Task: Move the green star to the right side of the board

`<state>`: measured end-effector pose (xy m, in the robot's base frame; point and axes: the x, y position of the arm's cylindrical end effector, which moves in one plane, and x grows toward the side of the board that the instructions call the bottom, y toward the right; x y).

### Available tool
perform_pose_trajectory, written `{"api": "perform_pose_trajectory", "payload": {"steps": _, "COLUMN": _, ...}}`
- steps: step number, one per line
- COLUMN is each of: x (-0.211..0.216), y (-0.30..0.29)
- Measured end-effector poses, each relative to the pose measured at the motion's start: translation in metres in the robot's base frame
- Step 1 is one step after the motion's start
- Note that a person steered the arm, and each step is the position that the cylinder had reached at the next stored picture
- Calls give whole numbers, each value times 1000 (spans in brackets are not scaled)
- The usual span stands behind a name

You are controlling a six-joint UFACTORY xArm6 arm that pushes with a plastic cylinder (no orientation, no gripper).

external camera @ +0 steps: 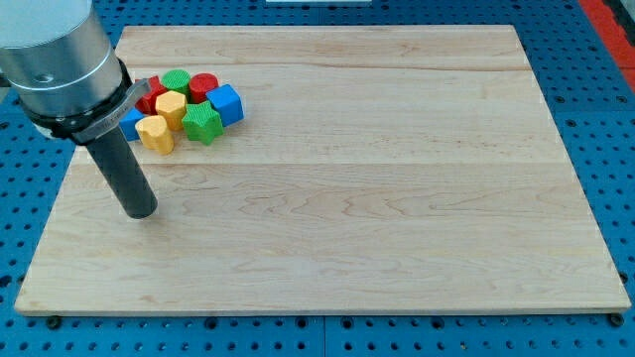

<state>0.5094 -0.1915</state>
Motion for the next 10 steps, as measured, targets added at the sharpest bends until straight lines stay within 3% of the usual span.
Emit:
{"api": "perform_pose_trajectory", "payload": {"steps": 2, "x": -2, "y": -3}}
{"api": "perform_pose_trajectory", "payload": {"steps": 4, "x": -53, "y": -16}}
{"api": "perform_pose_trajectory", "payload": {"steps": 7, "x": -85, "y": -99}}
{"api": "perform_pose_trajectory", "payload": {"steps": 9, "x": -136, "y": 25}}
{"api": "perform_pose_trajectory", "payload": {"steps": 10, "x": -143, "y": 43}}
